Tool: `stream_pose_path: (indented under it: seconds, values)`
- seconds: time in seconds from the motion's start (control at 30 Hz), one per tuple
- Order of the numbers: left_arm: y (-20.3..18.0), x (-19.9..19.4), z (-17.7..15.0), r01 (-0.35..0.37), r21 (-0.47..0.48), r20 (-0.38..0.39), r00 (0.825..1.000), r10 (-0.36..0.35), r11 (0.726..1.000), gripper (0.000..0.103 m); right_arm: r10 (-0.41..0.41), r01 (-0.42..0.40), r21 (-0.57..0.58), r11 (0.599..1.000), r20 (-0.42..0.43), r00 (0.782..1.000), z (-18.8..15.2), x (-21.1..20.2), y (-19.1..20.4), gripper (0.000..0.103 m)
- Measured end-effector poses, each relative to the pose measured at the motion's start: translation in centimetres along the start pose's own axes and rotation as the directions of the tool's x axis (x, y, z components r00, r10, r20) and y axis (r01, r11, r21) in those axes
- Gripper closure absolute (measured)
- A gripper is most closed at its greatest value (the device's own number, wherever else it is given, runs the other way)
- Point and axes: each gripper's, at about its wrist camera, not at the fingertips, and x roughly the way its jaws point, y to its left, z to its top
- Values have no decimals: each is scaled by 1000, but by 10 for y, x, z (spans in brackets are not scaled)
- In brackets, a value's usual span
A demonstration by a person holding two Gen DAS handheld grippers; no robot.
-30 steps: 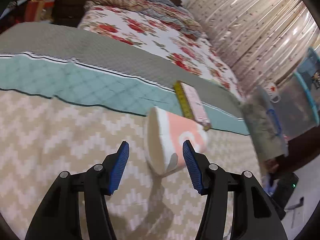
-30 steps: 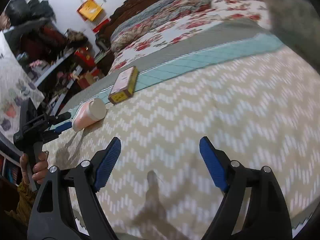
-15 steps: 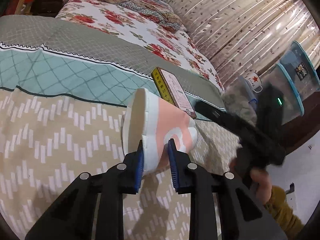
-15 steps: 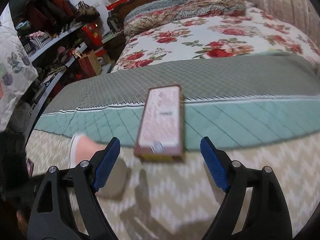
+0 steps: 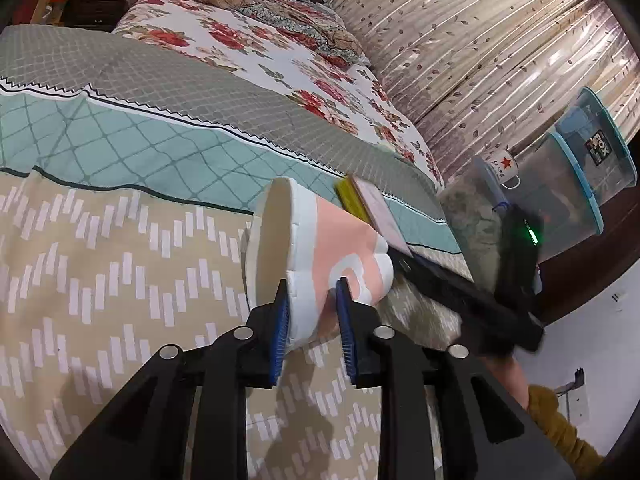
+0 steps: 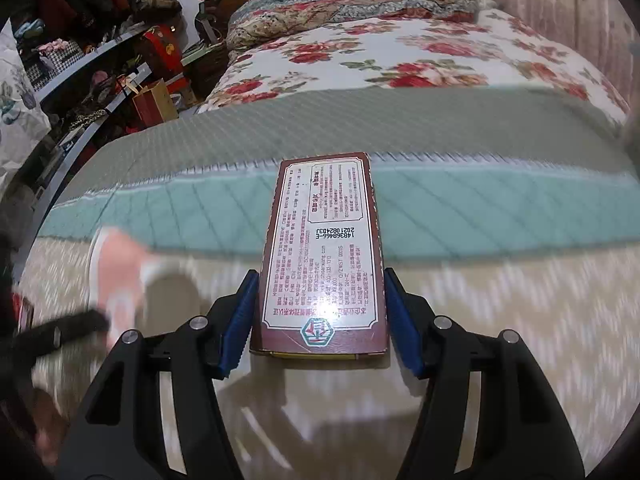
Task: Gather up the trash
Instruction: 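Grasp the pink cup with the left tool while the right grasps the pink medicine box, then carry the pink cup and medicine box to the beige bin and open both tools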
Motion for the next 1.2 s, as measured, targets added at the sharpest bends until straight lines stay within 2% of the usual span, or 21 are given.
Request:
stream_pose_path:
  seconds: [0.1, 0.17, 0.3, 0.4, 0.5, 0.63, 0.67, 0.7, 0.73, 0.8, 0.87, 0.9, 0.93, 0.97, 1.07, 1.2]
  values:
    - [1, 3, 0, 0, -11, -7, 1000, 0, 1000, 68, 6, -6, 19, 1000, 1, 1000, -25, -23, -13, 41]
    - [2, 2, 0, 6, -15, -4, 1000, -6, 1000, 68, 9, -9, 28, 1000, 2, 1000, -44, -39, -22, 41]
    - [-7, 4, -3, 4, 31, -6, 1000, -4, 1000, 81, -21, 21, 21, 1000, 13, 1000, -78, -66, -33, 41]
    - [-28, 2, -9, -26, 136, 12, 1000, 24, 990, 89, -68, 68, 17, 998, 32, 997, -101, -84, -39, 41]
    - [-52, 6, -22, -43, 243, 3, 999, 43, 969, 100, -102, 100, 34, 994, 56, 993, -122, -99, -49, 41]
    - [-68, 14, -31, -76, 331, -12, 996, 84, 941, 100, -129, 125, 62, 990, 78, 989, -140, -114, -62, 40]
    - [-69, 15, -33, -80, 339, -14, 996, 90, 937, 100, -131, 125, 70, 990, 80, 988, -141, -115, -65, 38]
    - [-70, 16, -33, -81, 343, -18, 996, 93, 936, 100, -138, 132, 81, 988, 78, 987, -143, -116, -68, 29]
    - [-70, 18, -32, -81, 342, -23, 995, 95, 936, 100, -140, 132, 90, 987, 82, 987, -145, -117, -71, 26]
    - [-68, 18, -30, -82, 331, -25, 995, 95, 940, 100, -134, 125, 95, 988, 89, 987, -148, -119, -73, 24]
    - [-66, 17, -29, -61, 293, -33, 997, 74, 954, 100, -137, 129, 83, 988, 95, 986, -149, -121, -72, 23]
    - [-66, 16, -30, -47, 278, -39, 997, 60, 960, 100, -131, 124, 73, 990, 97, 987, -150, -120, -71, 27]
    - [-68, 13, -32, -26, 262, -40, 998, 38, 965, 100, -121, 115, 64, 991, 99, 988, -150, -120, -70, 37]
    - [-71, 10, -34, -12, 257, -40, 999, 23, 966, 100, -116, 112, 43, 993, 106, 988, -150, -123, -69, 41]
    - [-91, 3, -42, 51, 256, -53, 998, -39, 965, 100, -90, 84, 44, 995, 147, 985, -156, -135, -72, 41]
    - [-132, 11, -55, 112, 305, -102, 991, -85, 946, 100, -71, 55, 92, 994, 181, 981, -160, -146, -89, 41]
